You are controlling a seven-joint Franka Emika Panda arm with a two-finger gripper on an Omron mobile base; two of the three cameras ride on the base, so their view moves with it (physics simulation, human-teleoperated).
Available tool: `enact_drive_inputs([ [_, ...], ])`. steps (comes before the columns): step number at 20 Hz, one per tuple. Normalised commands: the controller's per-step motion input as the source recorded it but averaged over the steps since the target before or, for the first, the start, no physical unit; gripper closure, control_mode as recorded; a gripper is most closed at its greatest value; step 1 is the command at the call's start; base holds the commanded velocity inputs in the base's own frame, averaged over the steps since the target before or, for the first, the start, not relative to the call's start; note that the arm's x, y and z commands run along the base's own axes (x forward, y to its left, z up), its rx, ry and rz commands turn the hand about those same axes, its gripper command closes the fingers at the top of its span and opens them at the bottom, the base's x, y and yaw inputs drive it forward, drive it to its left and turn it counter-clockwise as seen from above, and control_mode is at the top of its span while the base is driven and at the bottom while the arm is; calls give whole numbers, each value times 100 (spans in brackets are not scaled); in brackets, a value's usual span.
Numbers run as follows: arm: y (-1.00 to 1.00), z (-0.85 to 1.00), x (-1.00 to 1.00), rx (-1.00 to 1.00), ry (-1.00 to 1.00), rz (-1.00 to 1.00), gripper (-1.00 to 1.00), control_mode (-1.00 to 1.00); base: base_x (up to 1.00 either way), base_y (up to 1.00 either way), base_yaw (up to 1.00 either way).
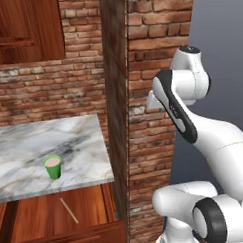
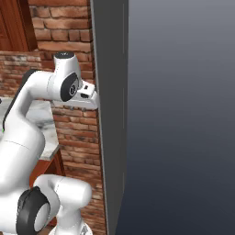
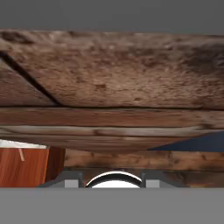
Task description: Pick up the straw from the left drawer and put it inside the smoothie cup.
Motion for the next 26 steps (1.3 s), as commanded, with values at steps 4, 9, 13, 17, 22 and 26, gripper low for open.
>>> enact_drive_inputs([
  [4,0,-1,-31,0,0,0,-100,-100,0,0,0],
  [9,0,-27,-57,-1,0,0,-100,-100,0,0,0],
  [13,0,-55,-42,-1,0,0,-100,-100,0,0,0],
  [17,0,-65,-24,-1,0,0,-100,-100,0,0,0],
  [22,0,-57,-14,0,0,0,-100,-100,0,0,0],
  [26,0,-39,-34,0,1,0,-100,-100,0,0,0],
])
